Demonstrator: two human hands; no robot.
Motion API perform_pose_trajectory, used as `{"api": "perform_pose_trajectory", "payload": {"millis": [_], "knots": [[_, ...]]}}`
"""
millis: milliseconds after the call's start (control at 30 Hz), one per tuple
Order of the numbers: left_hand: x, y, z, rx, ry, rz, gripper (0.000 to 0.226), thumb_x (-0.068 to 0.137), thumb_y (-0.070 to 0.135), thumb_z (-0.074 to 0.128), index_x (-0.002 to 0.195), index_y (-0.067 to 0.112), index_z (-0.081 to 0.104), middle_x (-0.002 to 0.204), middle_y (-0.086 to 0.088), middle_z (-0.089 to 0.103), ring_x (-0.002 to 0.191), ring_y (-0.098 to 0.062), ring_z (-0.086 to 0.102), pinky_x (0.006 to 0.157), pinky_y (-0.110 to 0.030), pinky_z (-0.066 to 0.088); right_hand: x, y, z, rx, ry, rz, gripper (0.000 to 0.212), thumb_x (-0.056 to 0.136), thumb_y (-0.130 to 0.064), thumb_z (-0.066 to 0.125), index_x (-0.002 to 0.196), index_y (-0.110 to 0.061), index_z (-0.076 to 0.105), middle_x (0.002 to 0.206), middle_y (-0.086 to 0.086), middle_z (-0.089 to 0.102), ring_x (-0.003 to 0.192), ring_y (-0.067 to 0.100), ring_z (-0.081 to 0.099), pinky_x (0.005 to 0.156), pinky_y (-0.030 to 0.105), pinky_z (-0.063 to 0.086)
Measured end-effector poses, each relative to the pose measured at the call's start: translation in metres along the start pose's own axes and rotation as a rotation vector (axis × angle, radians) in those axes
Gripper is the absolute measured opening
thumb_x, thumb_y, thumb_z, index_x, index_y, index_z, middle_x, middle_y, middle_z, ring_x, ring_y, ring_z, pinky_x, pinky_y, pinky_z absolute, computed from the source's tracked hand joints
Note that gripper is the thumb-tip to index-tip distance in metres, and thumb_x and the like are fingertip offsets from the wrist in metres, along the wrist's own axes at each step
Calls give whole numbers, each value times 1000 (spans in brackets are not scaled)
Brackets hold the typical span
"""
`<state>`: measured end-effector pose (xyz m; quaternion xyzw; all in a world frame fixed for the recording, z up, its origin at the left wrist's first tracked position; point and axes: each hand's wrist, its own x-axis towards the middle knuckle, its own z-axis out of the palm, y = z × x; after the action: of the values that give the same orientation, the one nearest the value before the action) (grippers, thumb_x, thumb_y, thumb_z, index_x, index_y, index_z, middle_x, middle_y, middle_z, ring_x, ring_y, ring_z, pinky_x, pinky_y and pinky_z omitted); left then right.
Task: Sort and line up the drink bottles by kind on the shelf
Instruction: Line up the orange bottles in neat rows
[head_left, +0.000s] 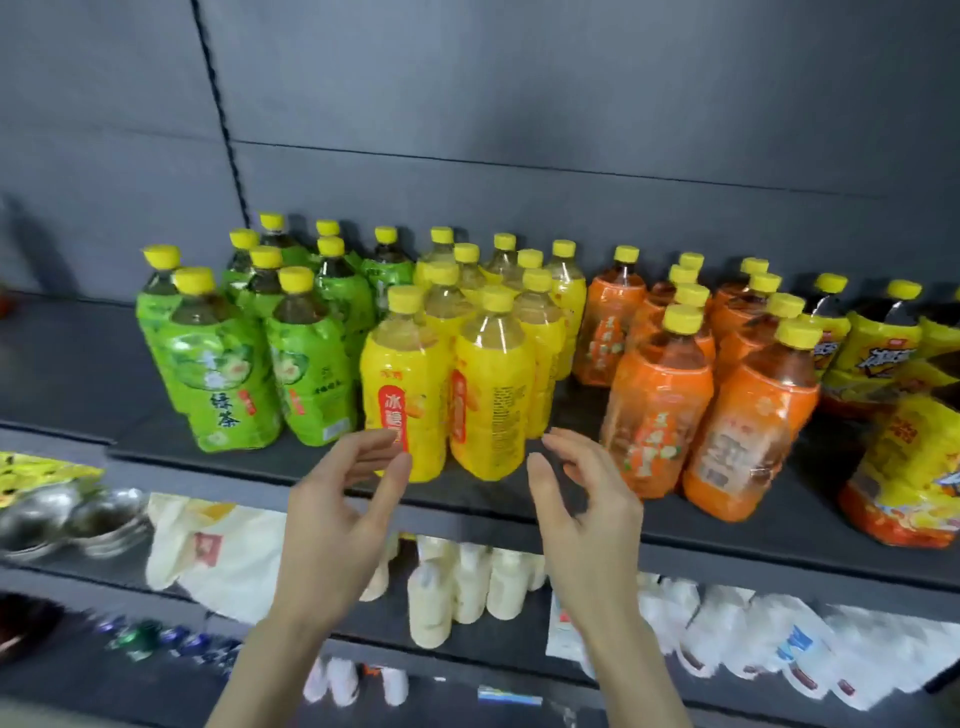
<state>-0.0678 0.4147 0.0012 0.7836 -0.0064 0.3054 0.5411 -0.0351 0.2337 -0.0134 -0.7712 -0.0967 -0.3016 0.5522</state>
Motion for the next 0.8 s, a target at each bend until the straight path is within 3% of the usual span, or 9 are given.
{"api": "perform_pose_trajectory", "payload": {"millis": [167, 300, 467, 533, 633, 800], "knots": [[-20, -48, -118, 67, 75, -110, 11, 84, 30, 65, 94, 29, 62, 92, 20, 69, 88, 0, 64, 80, -15, 48, -61, -41, 110, 73, -161, 44, 39, 85, -48, 52, 106, -19, 68, 108, -9, 66, 104, 8, 60, 91, 31, 50], [-20, -74, -195, 90, 123, -170, 14, 86, 16, 65, 93, 28, 62, 87, 24, 68, 85, 0, 64, 75, -11, 48, -92, -74, 181, 64, -289, 57, 34, 85, -39, 58, 110, -18, 67, 107, -10, 66, 101, 6, 60, 87, 15, 46], [9, -95, -264, 130, 208, -132, 13, 86, 12, 65, 96, 20, 64, 90, 10, 70, 86, 3, 63, 71, -4, 44, -92, -111, 255, 77, -382, 7, 35, 87, -44, 56, 112, -21, 65, 110, -9, 65, 106, 6, 59, 89, 22, 49], [27, -108, -288, 153, 224, -126, 15, 86, 15, 66, 97, 24, 63, 93, 7, 70, 88, 1, 63, 73, -7, 46, -86, -121, 285, 103, -414, 2, 28, 89, -36, 60, 112, -20, 65, 109, -6, 65, 106, 10, 58, 84, 17, 50], [58, -128, -323, 196, 253, -112, 14, 82, 34, 62, 95, 37, 58, 96, 13, 68, 93, 1, 62, 79, -21, 49, -75, -132, 335, 122, -383, -68, 36, 87, -44, 55, 109, -17, 66, 102, -7, 65, 98, 8, 59, 85, 25, 48], [115, -169, -372, 268, 276, -96, 16, 79, 39, 60, 94, 41, 54, 95, 16, 67, 94, 10, 58, 76, -6, 44, -57, -140, 428, 168, -373, -69, 42, 83, -48, 52, 105, -16, 68, 98, -7, 66, 95, 8, 61, 82, 18, 47]]}}
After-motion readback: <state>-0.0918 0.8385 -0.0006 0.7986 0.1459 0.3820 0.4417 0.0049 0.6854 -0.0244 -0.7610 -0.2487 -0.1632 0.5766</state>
